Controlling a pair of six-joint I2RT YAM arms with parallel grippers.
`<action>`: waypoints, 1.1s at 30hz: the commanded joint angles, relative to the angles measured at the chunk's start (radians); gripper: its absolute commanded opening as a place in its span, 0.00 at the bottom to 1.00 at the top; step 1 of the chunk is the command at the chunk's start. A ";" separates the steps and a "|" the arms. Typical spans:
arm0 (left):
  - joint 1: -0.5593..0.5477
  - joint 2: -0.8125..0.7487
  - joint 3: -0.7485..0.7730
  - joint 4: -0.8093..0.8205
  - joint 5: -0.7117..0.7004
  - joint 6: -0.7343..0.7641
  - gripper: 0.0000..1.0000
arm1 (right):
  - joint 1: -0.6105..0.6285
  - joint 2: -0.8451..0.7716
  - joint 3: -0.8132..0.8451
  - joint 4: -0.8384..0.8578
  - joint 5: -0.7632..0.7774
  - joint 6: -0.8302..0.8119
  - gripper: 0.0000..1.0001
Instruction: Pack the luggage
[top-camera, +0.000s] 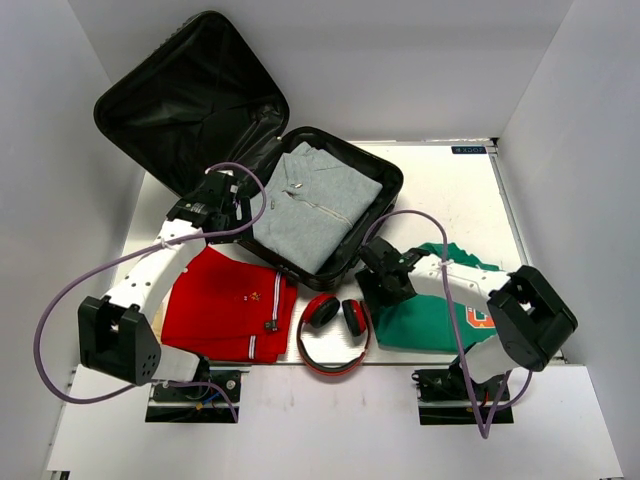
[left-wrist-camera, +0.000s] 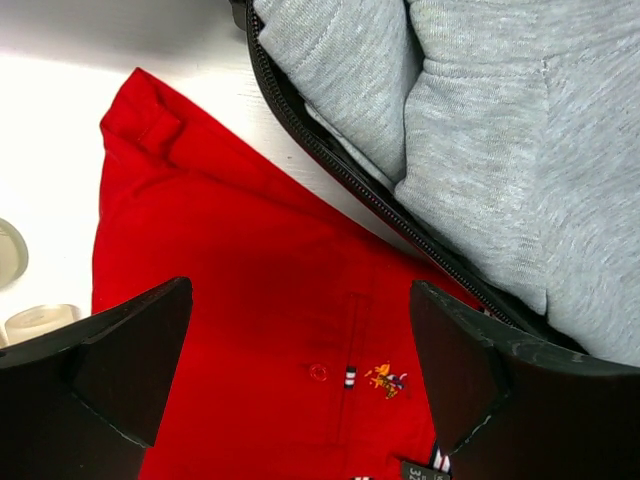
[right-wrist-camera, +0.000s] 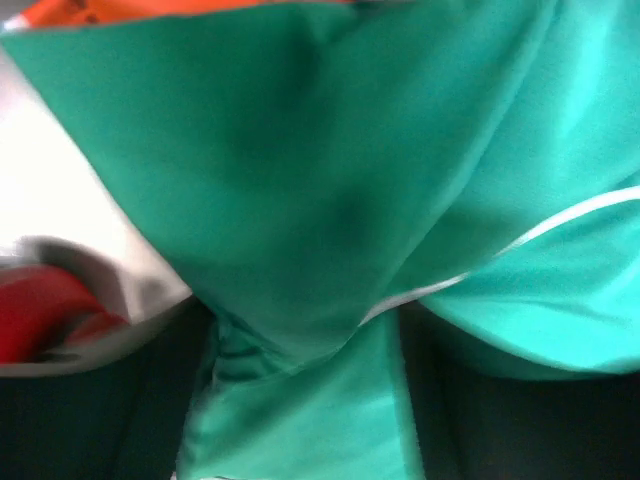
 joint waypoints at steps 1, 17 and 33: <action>-0.005 0.001 -0.002 0.005 -0.010 -0.005 1.00 | 0.002 0.084 -0.041 0.031 0.145 0.085 0.61; -0.008 0.072 -0.035 0.026 0.005 -0.016 1.00 | -0.102 -0.122 0.260 -0.055 0.524 -0.197 0.00; 0.001 0.118 -0.037 0.020 0.024 -0.003 1.00 | -0.277 0.379 1.076 0.103 0.186 -0.689 0.00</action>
